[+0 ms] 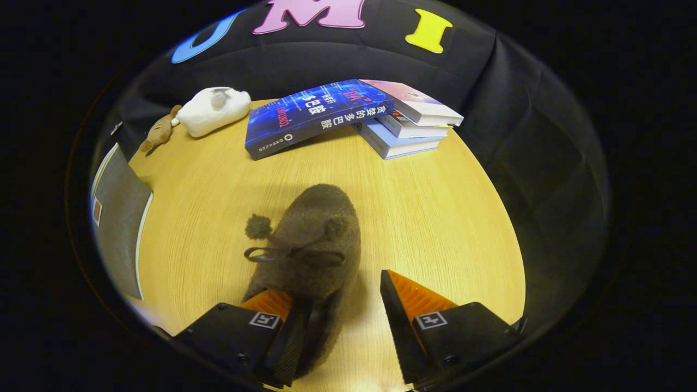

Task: Open the storage box then place both shoes into the box .Put the left shoe in first, then the right shoe, with the right side of both shoes facing outward in a uniform manner.

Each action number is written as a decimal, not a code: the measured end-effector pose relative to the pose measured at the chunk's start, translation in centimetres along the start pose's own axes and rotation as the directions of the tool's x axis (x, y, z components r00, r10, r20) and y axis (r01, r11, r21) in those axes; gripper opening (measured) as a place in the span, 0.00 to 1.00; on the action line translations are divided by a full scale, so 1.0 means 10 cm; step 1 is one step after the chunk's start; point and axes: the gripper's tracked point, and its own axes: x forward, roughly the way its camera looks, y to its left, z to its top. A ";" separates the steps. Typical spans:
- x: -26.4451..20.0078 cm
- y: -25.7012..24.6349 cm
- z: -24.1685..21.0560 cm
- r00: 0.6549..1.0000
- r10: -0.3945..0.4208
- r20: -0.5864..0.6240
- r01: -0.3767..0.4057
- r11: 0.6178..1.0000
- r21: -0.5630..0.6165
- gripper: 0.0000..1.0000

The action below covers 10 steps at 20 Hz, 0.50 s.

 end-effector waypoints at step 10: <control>-0.26 0.13 0.00 1.000 0.001 0.016 -0.002 0.999 0.042 0.06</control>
